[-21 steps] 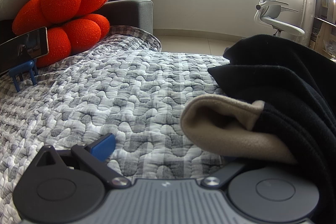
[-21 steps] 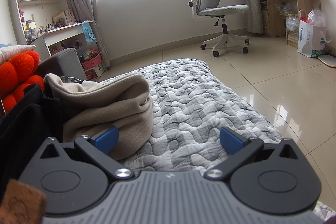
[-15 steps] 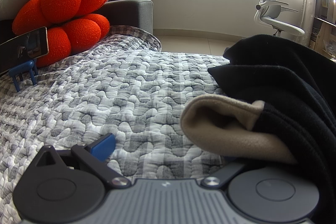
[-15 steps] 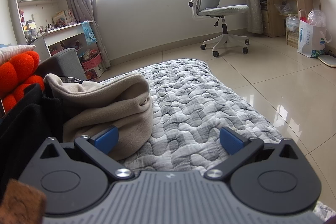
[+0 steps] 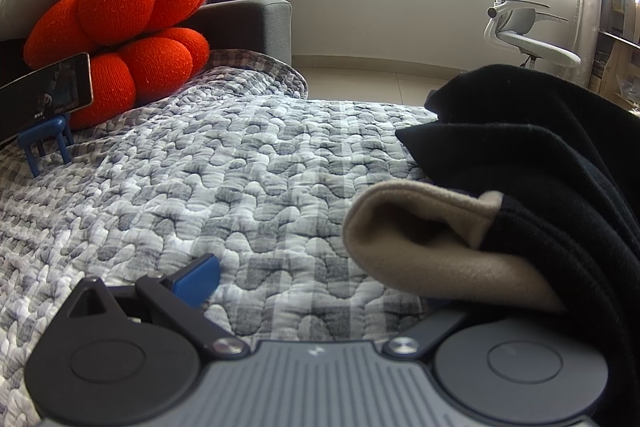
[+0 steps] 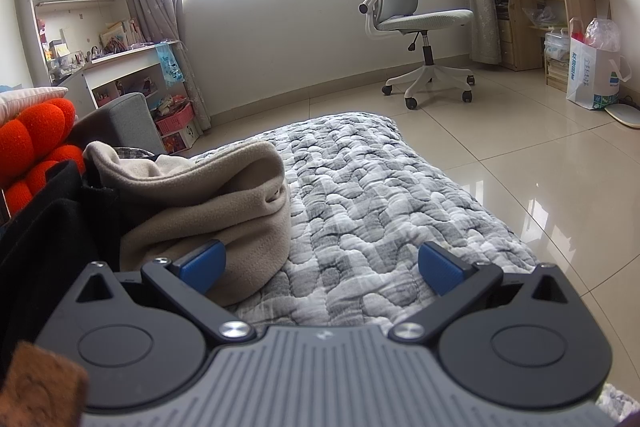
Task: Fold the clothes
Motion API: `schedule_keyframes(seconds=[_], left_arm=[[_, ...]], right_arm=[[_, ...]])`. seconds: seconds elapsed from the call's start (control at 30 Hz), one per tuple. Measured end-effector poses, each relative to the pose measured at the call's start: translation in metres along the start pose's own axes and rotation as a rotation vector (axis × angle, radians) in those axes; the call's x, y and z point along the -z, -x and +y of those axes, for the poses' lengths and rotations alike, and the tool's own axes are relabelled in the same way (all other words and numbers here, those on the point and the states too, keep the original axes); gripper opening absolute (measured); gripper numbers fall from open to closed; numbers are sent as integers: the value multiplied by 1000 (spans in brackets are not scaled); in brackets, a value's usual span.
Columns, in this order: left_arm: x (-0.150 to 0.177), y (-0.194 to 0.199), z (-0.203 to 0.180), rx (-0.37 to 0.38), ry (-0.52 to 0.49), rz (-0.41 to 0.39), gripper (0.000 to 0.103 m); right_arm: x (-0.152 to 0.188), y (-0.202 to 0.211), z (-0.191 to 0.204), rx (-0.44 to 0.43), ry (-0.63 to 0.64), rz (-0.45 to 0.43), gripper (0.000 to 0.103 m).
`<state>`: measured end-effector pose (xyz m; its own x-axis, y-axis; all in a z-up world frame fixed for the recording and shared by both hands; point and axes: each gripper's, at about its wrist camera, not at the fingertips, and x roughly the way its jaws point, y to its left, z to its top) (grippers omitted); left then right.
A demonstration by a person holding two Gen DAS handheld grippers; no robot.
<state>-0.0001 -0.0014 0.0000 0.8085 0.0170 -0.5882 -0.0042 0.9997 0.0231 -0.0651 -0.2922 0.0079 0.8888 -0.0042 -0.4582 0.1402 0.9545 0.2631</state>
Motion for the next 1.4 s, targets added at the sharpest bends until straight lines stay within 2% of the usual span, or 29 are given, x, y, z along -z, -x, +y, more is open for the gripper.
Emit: schedule_keyframes(seconds=[1.4], left_arm=[[1, 1, 1, 4, -3, 2, 103]], right_arm=[[-1, 3, -1, -6, -8, -7, 103]])
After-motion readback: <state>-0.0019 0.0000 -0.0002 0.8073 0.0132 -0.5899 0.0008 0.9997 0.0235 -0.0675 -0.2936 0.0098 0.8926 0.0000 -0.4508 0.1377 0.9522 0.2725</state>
